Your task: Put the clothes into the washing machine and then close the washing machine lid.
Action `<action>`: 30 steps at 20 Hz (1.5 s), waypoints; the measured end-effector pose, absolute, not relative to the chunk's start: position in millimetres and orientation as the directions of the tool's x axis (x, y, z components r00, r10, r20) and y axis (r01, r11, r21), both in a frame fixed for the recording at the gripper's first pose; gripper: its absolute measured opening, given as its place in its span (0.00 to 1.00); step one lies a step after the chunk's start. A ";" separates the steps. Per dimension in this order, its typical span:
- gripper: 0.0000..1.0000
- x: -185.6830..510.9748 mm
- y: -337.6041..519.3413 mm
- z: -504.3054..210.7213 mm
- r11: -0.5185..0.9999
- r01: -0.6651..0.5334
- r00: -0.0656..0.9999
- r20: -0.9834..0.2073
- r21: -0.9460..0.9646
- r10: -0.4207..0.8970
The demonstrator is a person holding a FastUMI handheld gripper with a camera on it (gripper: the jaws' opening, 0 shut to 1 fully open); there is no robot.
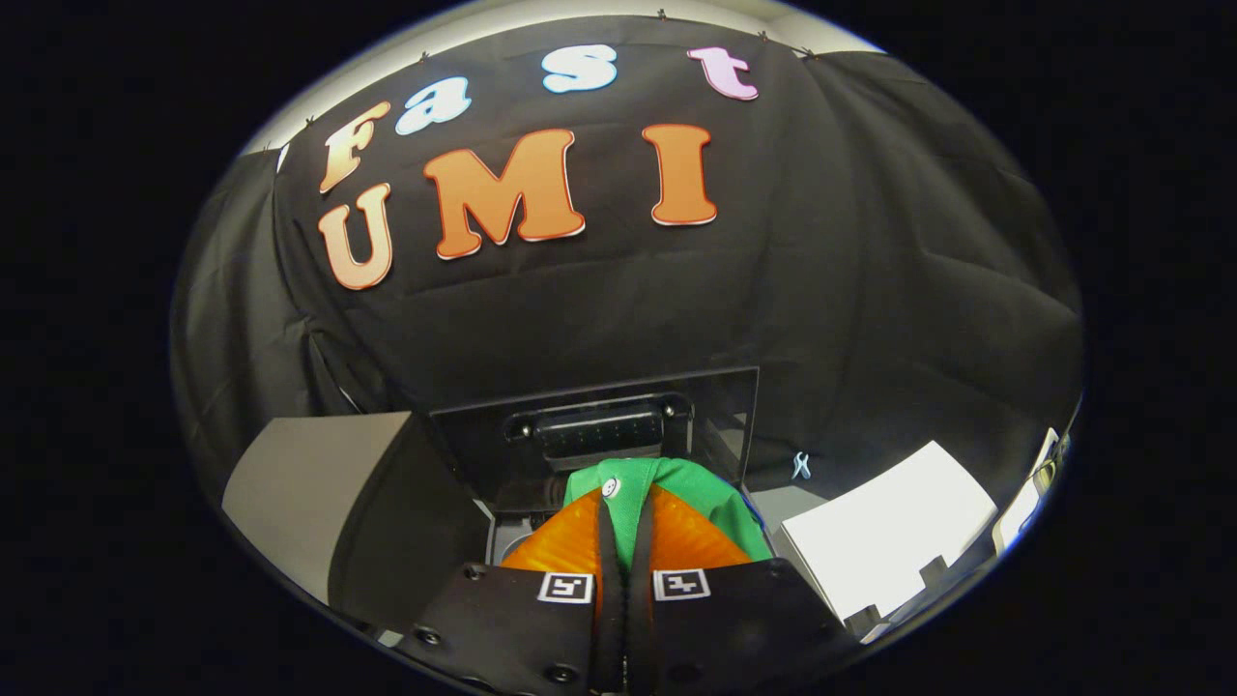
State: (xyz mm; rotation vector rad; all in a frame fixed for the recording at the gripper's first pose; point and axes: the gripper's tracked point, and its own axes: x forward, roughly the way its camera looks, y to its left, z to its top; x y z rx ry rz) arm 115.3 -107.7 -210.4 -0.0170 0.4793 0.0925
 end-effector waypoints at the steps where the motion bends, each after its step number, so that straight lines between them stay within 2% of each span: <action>1: 0.09 116.8 -108.7 -220.1 0.995 -0.099 0.874 -0.477 0.003 0.089; 14: 0.10 135.1 -104.3 -334.9 0.987 -0.157 0.775 -0.622 -0.021 0.110; 30: 0.10 152.7 -110.3 -480.9 0.982 -0.168 0.629 -0.777 -0.084 0.041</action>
